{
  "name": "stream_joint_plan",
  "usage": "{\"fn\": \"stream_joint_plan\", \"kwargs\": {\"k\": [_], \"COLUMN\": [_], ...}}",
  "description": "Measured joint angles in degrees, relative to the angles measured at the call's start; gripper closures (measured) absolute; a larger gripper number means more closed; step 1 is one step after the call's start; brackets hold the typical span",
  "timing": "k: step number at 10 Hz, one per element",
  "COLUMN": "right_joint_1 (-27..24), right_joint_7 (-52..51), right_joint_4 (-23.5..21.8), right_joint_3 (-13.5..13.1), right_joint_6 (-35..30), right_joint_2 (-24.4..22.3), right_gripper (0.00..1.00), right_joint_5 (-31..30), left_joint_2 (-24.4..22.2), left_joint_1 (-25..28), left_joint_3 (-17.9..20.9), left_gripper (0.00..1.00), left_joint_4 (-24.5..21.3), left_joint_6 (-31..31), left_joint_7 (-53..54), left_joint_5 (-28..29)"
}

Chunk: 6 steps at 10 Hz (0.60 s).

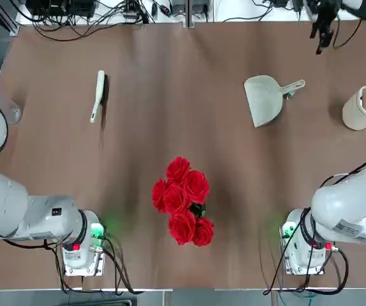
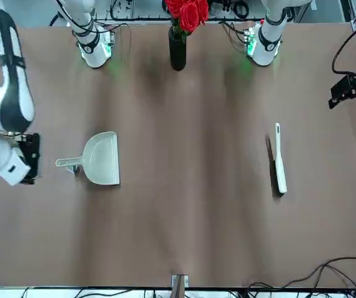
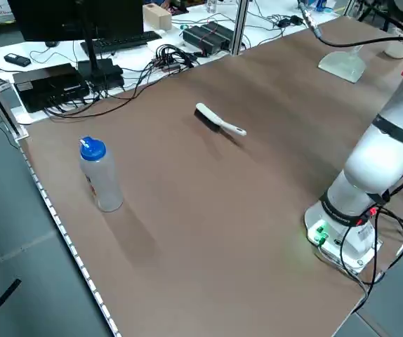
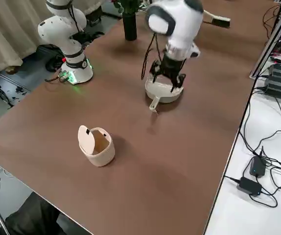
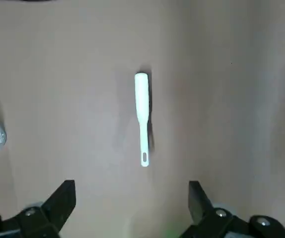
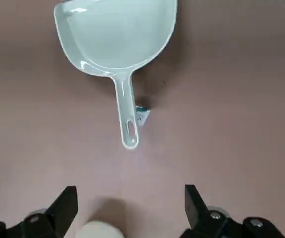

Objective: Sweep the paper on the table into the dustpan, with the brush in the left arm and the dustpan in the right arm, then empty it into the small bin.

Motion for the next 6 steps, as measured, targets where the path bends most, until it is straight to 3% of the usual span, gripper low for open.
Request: {"fn": "stream_joint_plan", "kwargs": {"k": [3, 6], "right_joint_1": [0.0, -0.2], "right_joint_7": [7.8, 23.0], "right_joint_4": [6.0, 10.8], "right_joint_3": [0.0, -0.2], "right_joint_6": [-2.2, -2.5], "right_joint_2": [0.0, -0.3], "right_gripper": [0.03, 0.0], "right_joint_5": [0.0, 0.6], "left_joint_2": [0.0, 0.0], "left_joint_1": [0.0, 0.1], "left_joint_3": [0.0, 0.3], "left_gripper": [0.0, 0.0], "left_joint_4": [0.0, 0.0], "left_joint_6": [0.0, 0.0], "left_joint_7": [0.4, 1.9], "left_joint_5": [0.0, 0.0]}}
